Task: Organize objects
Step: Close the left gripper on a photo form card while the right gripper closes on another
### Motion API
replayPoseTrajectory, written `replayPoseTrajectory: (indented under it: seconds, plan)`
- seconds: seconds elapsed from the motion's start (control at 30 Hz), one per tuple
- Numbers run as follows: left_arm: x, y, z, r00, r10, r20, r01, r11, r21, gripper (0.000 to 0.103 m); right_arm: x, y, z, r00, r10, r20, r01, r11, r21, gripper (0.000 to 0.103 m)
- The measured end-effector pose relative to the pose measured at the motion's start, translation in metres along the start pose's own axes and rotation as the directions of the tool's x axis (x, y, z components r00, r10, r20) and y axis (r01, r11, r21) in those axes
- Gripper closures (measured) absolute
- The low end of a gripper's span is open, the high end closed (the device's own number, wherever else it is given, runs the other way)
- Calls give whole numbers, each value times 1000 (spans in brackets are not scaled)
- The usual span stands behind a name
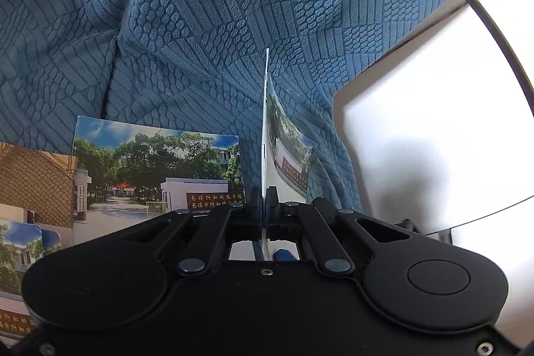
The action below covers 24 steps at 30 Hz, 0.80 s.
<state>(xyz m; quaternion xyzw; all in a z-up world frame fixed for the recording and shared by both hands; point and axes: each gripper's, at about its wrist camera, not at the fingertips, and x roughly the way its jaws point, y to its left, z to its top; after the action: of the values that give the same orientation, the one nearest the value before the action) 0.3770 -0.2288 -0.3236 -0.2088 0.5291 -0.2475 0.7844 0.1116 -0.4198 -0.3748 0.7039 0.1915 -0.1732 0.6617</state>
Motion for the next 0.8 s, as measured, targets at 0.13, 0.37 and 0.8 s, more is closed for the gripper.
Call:
replayPoseTrajectory:
  seconds: [0.13,0.37,0.8]
  plan:
    - [1,-1,1,1000,3,5,-3,1000,-7,102,-2,1,-4,999,11,-43,-9,998,58,30]
    - [-4,-4,2,1000,-11,17,11,1000,-12,102,-10,7,-30,991,51,-126,-26,982,187,30]
    - [-7,7,6,1000,-25,8,26,998,-51,103,-25,7,-3,990,-87,107,73,989,128,44]
